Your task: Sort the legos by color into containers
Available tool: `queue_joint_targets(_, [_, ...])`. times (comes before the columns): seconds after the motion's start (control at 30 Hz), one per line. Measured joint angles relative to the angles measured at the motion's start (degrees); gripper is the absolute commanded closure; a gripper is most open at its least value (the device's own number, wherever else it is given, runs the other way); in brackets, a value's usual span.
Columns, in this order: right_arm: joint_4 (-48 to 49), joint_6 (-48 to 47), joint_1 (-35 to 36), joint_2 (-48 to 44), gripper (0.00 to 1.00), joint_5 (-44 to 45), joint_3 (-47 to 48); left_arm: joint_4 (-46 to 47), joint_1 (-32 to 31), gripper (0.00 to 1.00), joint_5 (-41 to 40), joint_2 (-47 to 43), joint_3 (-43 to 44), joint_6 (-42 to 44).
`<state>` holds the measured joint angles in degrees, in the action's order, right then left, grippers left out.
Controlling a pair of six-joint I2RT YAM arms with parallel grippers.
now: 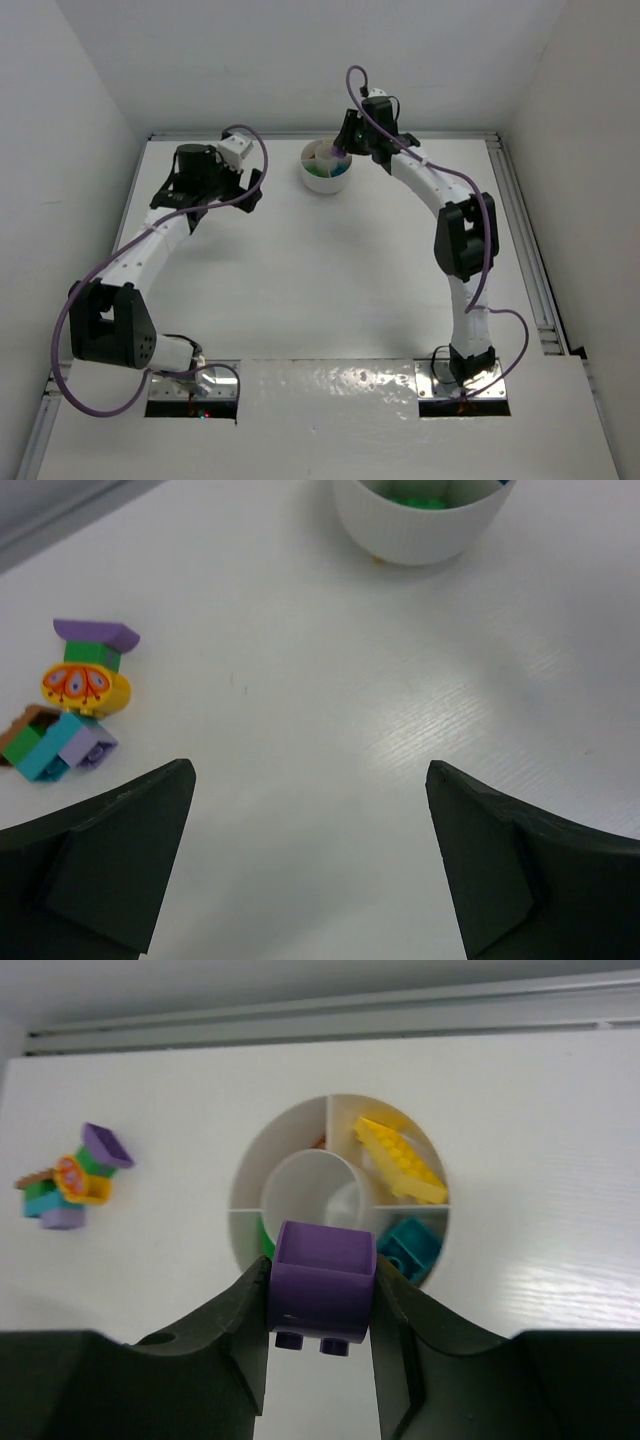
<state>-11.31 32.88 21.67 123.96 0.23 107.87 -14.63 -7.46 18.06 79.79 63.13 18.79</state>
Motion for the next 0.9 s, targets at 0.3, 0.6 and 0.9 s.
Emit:
queue_joint_targets(0.3, [-4.9,-5.9,1.7,-5.0,1.0,2.5,-7.6,-1.3,0.0,0.0,-4.4,0.3,-1.2,-6.0])
queue_joint_targets(0.6, [-5.1,-6.8,1.9,-10.6,1.0,2.0,-16.3,-1.5,0.0,0.0,-5.1,2.4,0.0,-7.5])
queue_joint_targets(0.9, [-5.1,-7.1,1.8,-11.0,1.0,1.3,-17.2,-1.6,0.0,0.0,-5.2,2.5,0.6,-7.5])
